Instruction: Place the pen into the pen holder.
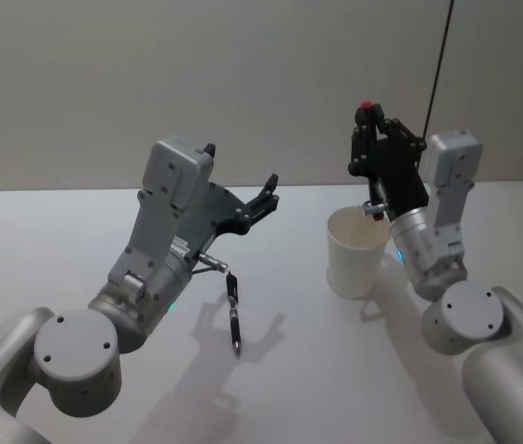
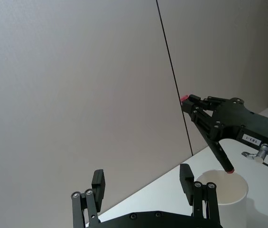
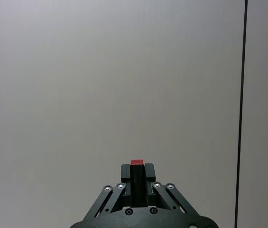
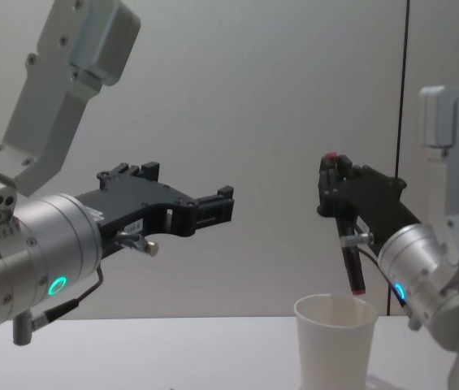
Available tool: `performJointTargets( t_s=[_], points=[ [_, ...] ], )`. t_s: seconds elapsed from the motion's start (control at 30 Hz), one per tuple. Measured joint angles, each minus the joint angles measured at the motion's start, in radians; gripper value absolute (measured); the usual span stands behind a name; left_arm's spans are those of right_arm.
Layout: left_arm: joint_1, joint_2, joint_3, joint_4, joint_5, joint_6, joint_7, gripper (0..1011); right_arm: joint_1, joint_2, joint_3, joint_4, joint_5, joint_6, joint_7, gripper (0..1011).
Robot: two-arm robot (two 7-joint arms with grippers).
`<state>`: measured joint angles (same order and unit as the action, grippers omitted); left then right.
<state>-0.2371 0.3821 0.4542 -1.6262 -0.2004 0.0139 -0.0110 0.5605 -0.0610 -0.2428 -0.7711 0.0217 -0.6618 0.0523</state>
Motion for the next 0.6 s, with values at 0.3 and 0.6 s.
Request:
performJointTargets(
  t_s=[0.3, 0.6],
  points=[
    [0.000, 0.000, 0.000, 0.000, 0.000, 0.000, 0.000, 1003, 0.017, -0.010, 0.000, 0.072, 0.009, -0.054, 0.003, 159],
    [0.000, 0.000, 0.000, 0.000, 0.000, 0.000, 0.000, 1003, 0.039, -0.023, -0.002, 0.151, 0.023, -0.116, 0.003, 159]
  ],
)
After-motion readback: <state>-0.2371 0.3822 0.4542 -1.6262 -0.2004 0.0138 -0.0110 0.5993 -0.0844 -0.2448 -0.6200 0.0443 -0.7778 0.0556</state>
